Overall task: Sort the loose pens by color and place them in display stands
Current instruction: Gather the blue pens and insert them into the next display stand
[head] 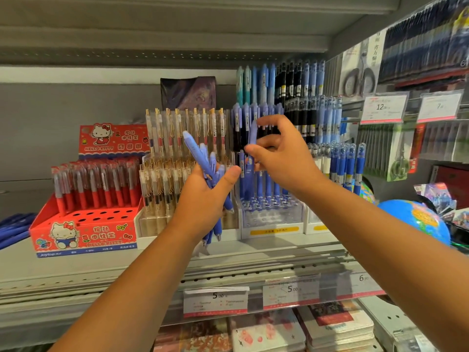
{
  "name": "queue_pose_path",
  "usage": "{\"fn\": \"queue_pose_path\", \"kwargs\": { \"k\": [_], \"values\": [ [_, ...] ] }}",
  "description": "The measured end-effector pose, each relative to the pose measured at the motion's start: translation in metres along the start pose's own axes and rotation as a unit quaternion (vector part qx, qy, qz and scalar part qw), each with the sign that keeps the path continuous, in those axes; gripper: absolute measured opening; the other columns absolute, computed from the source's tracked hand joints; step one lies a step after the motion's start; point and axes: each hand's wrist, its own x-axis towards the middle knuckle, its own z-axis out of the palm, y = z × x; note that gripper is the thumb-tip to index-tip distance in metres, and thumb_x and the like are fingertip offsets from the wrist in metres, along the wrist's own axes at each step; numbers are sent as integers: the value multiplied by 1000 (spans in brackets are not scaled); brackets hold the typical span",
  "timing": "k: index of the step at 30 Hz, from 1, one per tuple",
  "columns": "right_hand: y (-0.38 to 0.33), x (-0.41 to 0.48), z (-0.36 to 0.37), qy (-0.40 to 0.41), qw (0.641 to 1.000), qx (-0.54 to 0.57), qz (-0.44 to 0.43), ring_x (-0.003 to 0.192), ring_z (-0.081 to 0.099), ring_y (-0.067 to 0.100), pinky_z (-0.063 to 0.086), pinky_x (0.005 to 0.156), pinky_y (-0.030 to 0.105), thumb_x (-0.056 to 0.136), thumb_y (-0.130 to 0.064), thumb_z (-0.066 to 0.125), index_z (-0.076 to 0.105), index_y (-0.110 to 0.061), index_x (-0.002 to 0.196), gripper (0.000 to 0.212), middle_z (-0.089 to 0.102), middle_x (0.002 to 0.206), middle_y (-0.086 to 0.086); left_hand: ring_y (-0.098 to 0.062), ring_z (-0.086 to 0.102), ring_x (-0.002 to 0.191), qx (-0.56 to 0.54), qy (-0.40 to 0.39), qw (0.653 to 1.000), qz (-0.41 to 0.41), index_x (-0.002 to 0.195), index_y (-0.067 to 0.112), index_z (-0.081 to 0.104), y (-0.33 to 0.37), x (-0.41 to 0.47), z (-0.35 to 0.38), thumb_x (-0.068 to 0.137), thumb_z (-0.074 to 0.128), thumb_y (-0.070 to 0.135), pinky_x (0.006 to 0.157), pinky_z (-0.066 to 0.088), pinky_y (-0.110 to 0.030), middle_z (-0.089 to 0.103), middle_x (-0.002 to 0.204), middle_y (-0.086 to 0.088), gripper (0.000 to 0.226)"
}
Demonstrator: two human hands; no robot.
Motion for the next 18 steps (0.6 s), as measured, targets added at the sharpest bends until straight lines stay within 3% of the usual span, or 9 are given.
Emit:
{"fn": "queue_pose_path", "kwargs": {
  "k": [2,6,10,14,18],
  "values": [
    [6,2,2,14,998,-48,-26,78,67,21,58,73,43,91,-17,68,43,-29,124,43,65,89,5,-15,40,138,2,8,1000,3,153,39,-2,0,-1,0,92,60,37,86,58,-32,20,160,14,87],
    [15,6,10,43,992,-102,-60,75,65,23,55,72,46,89,-20,72,43,-24,126,47,61,86,7,-7,43,133,9,8,1000,3,153,40,-2,1,-1,0,92,59,39,77,58,-24,20,160,16,86],
    [22,10,15,73,986,-130,-81,71,62,23,54,69,45,88,-22,73,44,-22,124,46,58,81,9,-8,42,135,18,14,1000,6,154,38,0,-1,0,-1,93,59,40,92,56,-35,23,159,14,85],
    [33,10,22,45,981,-169,-85,66,61,19,55,66,45,87,-21,74,45,-22,121,45,58,74,8,-24,51,130,38,22,999,-5,156,29,12,-5,4,0,94,57,40,73,55,-17,35,157,4,77],
    [44,9,24,-48,976,-203,-63,55,59,-12,58,65,44,93,-8,65,44,-23,116,35,63,71,21,-35,53,125,44,32,998,-7,156,26,18,-9,6,0,97,55,37,55,50,-9,45,149,-10,70]
  ]
}}
